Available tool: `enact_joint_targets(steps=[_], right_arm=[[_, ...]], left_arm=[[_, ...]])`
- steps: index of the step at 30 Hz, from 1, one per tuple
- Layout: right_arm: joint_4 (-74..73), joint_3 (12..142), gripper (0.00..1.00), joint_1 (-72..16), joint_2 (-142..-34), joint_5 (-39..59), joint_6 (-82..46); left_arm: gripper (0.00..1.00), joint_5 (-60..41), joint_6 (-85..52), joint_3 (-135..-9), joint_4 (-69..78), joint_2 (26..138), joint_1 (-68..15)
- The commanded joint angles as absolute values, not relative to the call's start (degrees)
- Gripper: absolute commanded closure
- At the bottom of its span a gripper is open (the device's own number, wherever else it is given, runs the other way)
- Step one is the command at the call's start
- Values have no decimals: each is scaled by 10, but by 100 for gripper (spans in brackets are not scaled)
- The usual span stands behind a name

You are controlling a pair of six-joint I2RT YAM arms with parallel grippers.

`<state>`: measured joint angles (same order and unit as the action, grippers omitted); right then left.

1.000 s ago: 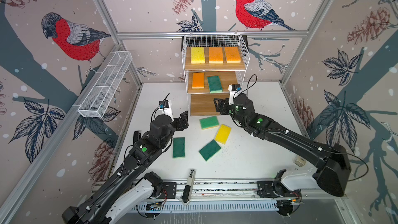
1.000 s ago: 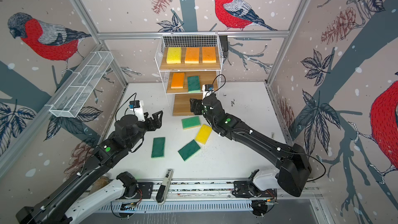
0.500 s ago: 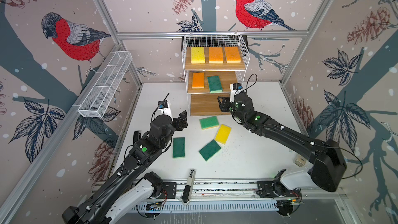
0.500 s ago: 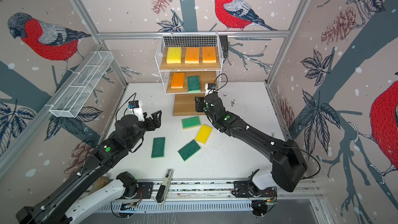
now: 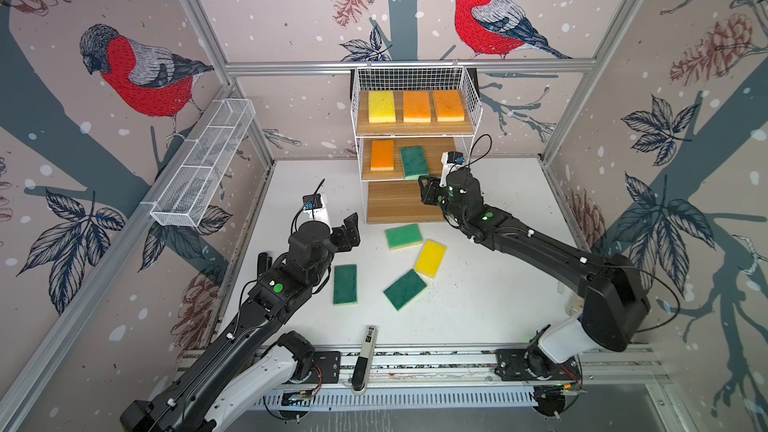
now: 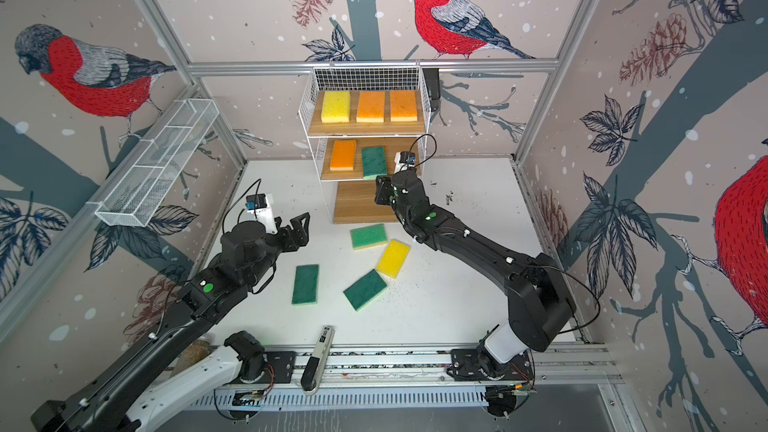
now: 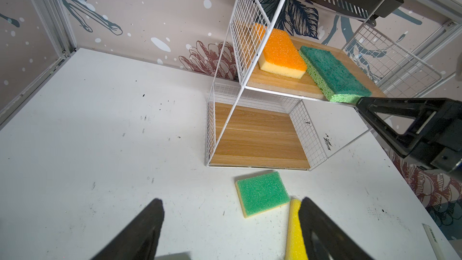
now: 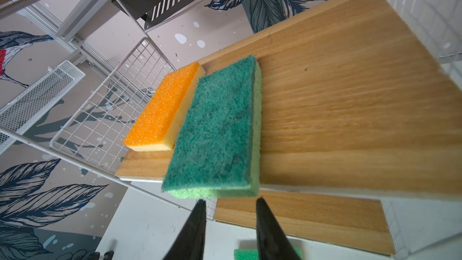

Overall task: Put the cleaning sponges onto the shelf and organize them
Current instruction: 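Push the dark green sponge deeper onto the middle shelf with the right gripper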

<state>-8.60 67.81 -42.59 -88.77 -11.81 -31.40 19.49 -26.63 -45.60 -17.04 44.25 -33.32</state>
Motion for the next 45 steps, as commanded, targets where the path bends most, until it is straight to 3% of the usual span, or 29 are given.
enact_joint_targets(steps=[1,36,45], right_arm=[[-105,691,65,-424,-897,-113,-312],[-94,731,65,-423,-927,-87,-318],[-94,703,56,-422,-878,-147,-296]], left_arm=[[15,190,-262,-456,-150,439,-330],[16,158,-265,-445,-133,439,-306],[17,151,-266,-445,-129,438,-305]])
